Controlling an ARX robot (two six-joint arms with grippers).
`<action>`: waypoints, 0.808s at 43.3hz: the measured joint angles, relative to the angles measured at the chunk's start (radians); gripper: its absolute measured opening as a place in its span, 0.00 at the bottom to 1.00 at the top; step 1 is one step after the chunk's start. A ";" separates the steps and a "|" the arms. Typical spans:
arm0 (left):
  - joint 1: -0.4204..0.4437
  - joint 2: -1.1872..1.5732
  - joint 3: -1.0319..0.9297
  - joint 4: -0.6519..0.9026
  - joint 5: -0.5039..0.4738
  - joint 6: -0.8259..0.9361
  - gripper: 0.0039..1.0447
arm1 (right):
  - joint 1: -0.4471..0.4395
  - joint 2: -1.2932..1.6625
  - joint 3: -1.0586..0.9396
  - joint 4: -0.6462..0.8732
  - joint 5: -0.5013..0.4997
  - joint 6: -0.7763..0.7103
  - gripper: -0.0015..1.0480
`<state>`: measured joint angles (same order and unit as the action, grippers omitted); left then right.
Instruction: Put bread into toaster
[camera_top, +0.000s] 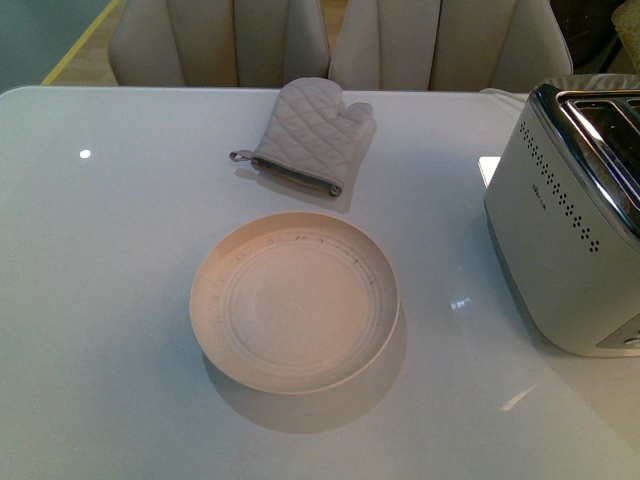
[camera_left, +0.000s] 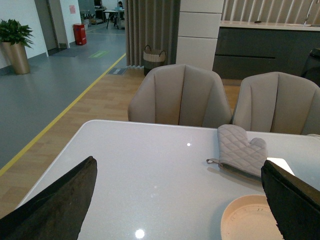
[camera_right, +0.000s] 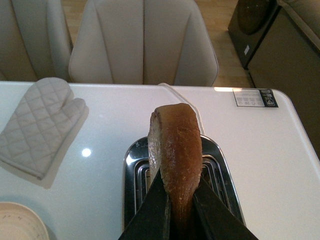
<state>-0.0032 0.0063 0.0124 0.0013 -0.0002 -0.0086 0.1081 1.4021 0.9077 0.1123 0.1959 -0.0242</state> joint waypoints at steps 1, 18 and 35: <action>0.000 0.000 0.000 0.000 0.000 0.000 0.94 | -0.001 0.000 0.000 -0.001 0.000 0.000 0.03; 0.000 0.000 0.000 0.000 0.000 0.000 0.94 | -0.011 0.060 -0.032 -0.013 0.010 0.011 0.03; 0.000 0.000 0.000 0.000 0.000 0.000 0.94 | -0.022 0.096 -0.039 -0.017 0.013 0.018 0.03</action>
<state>-0.0032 0.0063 0.0124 0.0013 -0.0002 -0.0086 0.0864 1.4979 0.8688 0.0956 0.2089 -0.0059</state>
